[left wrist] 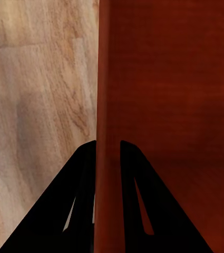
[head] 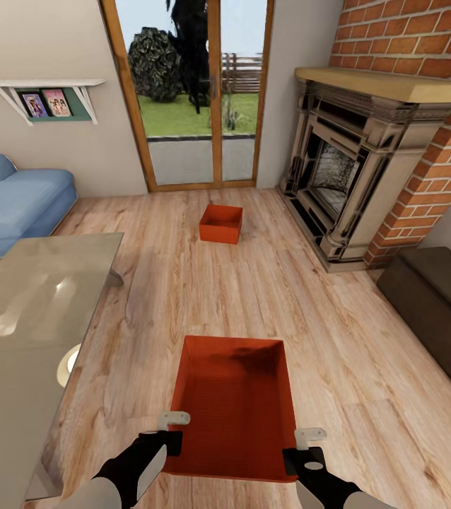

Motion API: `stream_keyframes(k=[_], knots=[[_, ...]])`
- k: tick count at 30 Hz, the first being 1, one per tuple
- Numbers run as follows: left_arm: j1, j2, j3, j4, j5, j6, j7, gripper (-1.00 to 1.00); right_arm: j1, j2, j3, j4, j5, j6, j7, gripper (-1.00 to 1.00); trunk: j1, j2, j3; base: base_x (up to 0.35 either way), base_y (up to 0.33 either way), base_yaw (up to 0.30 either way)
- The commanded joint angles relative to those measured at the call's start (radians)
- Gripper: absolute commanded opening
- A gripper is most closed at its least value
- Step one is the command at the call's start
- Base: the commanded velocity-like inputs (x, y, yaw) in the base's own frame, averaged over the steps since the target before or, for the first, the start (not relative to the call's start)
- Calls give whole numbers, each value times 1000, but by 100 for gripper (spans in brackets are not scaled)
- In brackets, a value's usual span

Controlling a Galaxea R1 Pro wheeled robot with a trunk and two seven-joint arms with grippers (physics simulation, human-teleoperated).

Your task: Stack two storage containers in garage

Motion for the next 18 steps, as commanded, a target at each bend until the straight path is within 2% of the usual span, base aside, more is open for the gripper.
stream_keyframes(k=[1, 11, 18], knots=[[0, 1, -38, -1, 33, 3, -11, -100, -1, 0, 2, 3, -14, -7, -12, -100, 0, -2, -1, 0, 0, 0], [0, 1, -38, -1, 33, 3, -11, -100, -1, 1, 1, 3, -16, -8, -12, -100, 0, -2, -1, 0, 0, 7], [0, 1, -38, -1, 33, 3, -11, -100, -1, -4, 1, 3, -16, -7, -7, -100, 0, -2, -1, 0, 0, 214]])
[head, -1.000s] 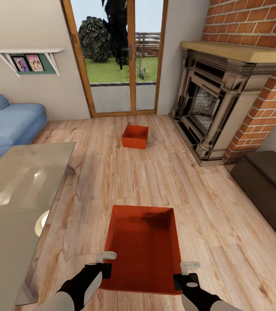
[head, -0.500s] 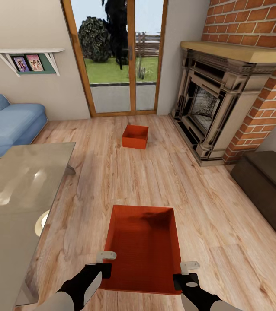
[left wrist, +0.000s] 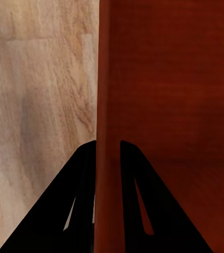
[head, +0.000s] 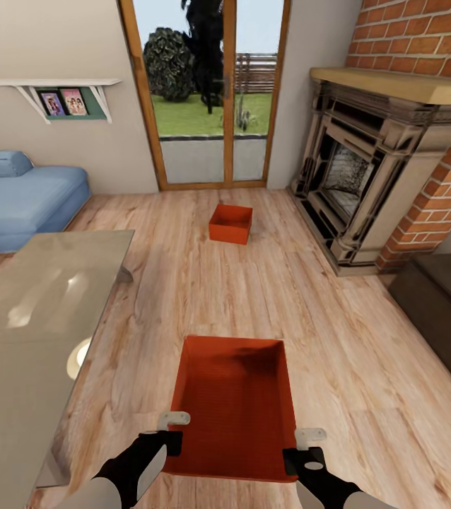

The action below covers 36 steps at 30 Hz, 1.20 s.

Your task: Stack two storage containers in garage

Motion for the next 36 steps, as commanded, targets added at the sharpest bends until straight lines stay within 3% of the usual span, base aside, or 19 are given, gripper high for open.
stream_keyframes(k=[1, 36], knots=[[0, 1, -37, -1, 33, 3, -12, -100, -1, -5, 0, 2, -13, -6, -8, -100, 0, -2, -1, 0, 0, 261], [0, 1, -37, -1, 33, 3, -12, -100, -1, -6, 1, 2, -12, -6, -9, -100, 0, -2, -1, 0, 0, 270]])
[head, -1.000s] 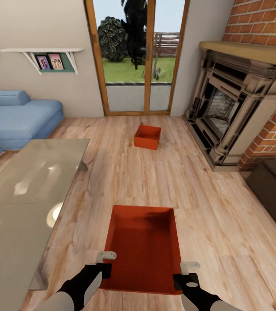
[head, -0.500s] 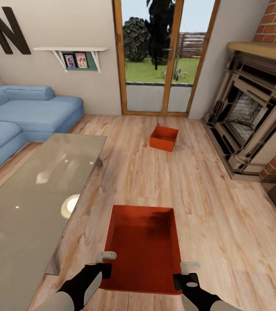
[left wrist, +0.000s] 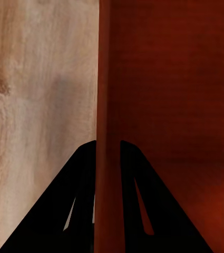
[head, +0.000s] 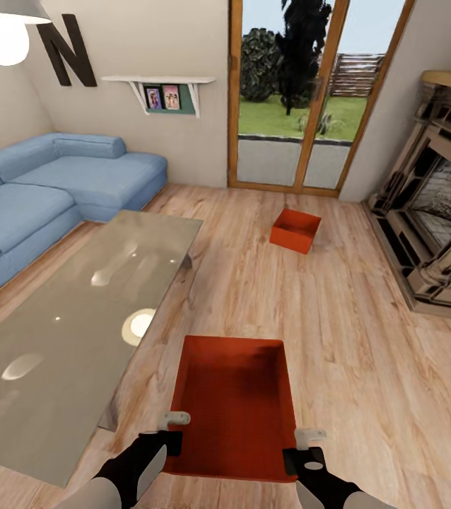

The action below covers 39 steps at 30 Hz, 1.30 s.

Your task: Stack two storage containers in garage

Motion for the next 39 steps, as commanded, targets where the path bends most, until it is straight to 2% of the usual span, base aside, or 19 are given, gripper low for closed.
stream_keyframes(k=[1, 39], knots=[[0, 1, -37, 0, 33, 3, -12, -100, -1, -6, 1, 2, -13, -7, -8, -100, 0, -2, -1, 0, 0, 270], [0, 1, -37, 0, 33, 2, -12, -100, -1, -7, 1, 2, -13, -7, -7, -100, 0, -2, -1, 0, 0, 270]])
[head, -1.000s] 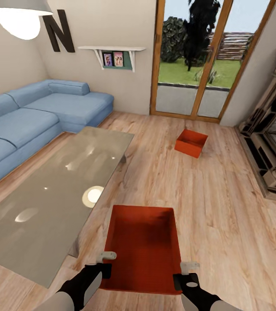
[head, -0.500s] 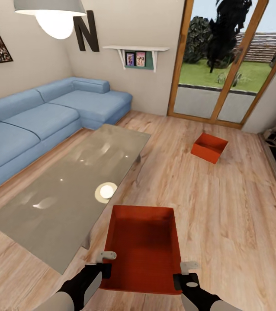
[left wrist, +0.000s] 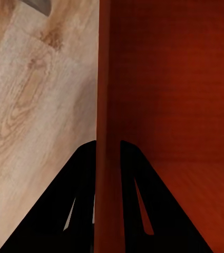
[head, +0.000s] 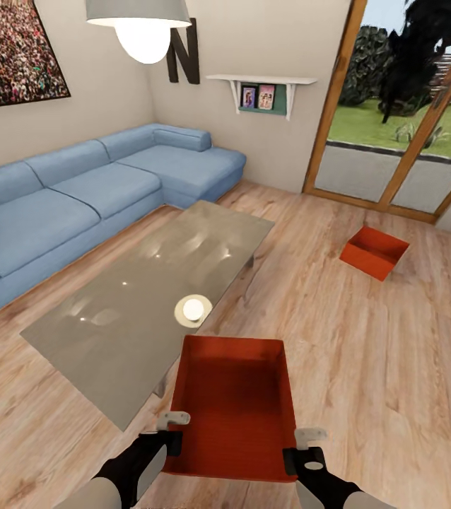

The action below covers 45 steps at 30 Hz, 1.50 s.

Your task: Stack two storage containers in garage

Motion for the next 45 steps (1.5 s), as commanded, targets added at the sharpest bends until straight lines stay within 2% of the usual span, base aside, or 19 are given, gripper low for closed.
stream_keyframes(k=[1, 45], knots=[[-1, 1, -37, -1, 31, 3, -12, -100, -1, -7, 3, 2, -16, -6, -8, -100, 0, -2, -1, 0, 0, 270], [0, 1, -33, -1, 30, 0, -12, -100, -1, -8, 3, 2, -16, -5, -6, -100, 0, -2, -1, 0, 0, 270]])
